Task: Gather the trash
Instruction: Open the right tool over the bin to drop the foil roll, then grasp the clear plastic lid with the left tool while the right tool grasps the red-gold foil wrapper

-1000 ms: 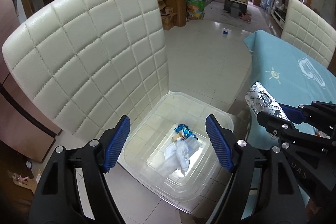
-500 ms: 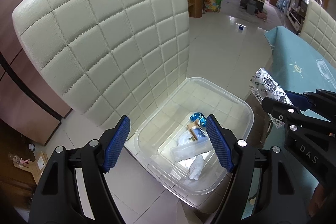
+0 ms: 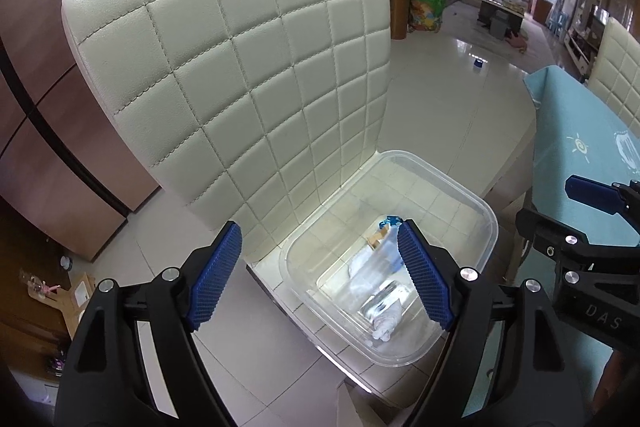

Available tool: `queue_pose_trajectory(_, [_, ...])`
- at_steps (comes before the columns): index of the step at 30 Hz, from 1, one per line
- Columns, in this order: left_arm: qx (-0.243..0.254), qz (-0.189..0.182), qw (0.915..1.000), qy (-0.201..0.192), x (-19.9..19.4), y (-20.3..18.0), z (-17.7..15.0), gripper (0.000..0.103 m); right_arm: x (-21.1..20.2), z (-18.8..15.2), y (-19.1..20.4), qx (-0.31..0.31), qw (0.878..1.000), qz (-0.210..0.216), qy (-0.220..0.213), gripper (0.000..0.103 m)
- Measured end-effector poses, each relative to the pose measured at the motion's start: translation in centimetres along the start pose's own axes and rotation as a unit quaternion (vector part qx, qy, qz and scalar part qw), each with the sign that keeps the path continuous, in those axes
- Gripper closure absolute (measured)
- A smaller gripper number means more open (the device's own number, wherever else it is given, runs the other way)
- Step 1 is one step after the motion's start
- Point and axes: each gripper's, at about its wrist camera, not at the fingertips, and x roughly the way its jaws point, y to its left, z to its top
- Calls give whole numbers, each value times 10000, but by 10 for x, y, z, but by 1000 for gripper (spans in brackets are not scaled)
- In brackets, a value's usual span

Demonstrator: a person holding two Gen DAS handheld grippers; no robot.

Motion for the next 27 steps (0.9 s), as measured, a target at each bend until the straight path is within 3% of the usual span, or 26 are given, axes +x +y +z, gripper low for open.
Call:
queue_pose_trajectory(10, [270, -367, 9988, -178, -33, -30, -2, 23, -54, -32, -28, 344, 9985, -369, -191, 37])
queue_pose_trajectory(18, [1036, -1041, 9887, -286, -70, -99, -21, 17, -110, -91, -81, 1119, 9883, -999, -278, 37])
queue_pose_trajectory(22, [1619, -1496, 9750, -284, -90, -152, -38, 16, -133, -131, -115, 1641, 9763, -1392, -212, 34])
queue_pose_trajectory(27, [2443, -2065, 9472, -238, -115, -223, -69, 13, -163, -190, -159, 2375, 9519, -1933, -79, 33])
